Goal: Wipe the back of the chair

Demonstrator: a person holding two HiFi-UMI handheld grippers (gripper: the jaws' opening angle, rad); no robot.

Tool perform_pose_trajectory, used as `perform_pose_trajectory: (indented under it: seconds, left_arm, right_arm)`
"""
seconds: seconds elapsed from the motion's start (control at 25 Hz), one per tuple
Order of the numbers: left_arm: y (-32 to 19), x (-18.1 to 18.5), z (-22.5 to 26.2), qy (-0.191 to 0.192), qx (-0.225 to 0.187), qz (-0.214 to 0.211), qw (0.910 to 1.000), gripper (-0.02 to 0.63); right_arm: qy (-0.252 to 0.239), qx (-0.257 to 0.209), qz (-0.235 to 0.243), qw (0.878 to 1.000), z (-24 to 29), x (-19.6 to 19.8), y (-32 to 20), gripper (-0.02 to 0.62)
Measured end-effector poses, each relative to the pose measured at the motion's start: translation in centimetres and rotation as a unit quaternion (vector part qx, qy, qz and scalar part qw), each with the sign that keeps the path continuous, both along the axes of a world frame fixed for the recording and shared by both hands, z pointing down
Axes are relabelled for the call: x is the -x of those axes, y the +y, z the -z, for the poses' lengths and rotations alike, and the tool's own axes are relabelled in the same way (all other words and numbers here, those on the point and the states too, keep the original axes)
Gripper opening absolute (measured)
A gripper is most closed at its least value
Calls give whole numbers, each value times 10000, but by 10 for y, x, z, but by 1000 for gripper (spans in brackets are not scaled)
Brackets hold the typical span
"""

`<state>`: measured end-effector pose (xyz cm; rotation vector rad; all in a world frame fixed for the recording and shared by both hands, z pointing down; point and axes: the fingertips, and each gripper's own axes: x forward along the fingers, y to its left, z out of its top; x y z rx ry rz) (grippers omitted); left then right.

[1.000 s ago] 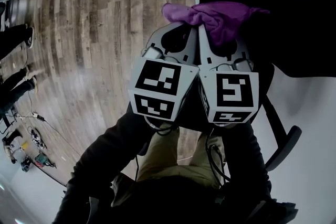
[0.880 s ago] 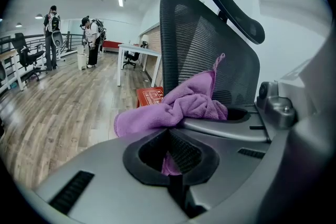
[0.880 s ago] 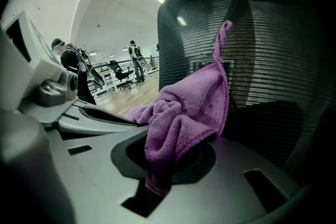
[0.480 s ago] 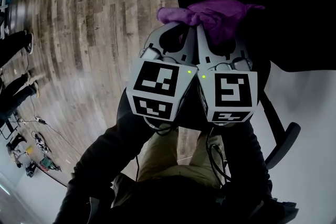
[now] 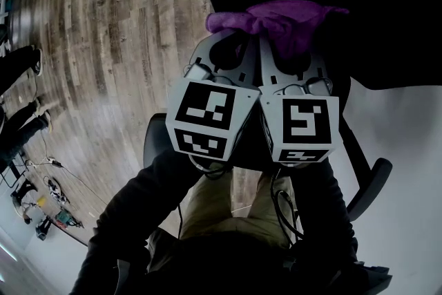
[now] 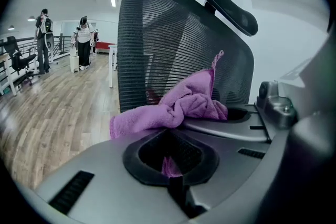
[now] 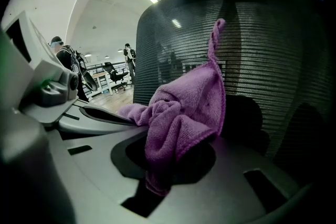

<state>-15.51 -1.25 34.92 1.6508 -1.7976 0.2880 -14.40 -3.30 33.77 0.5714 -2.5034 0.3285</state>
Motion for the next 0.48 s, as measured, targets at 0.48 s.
perform_pose_trajectory:
  seconds: [0.48]
  left_arm:
    - [-26, -41, -2, -15, -8, -305, 9995, -6]
  right_arm:
    - [-4, -13, -289, 9996, -2, -43, -26, 63]
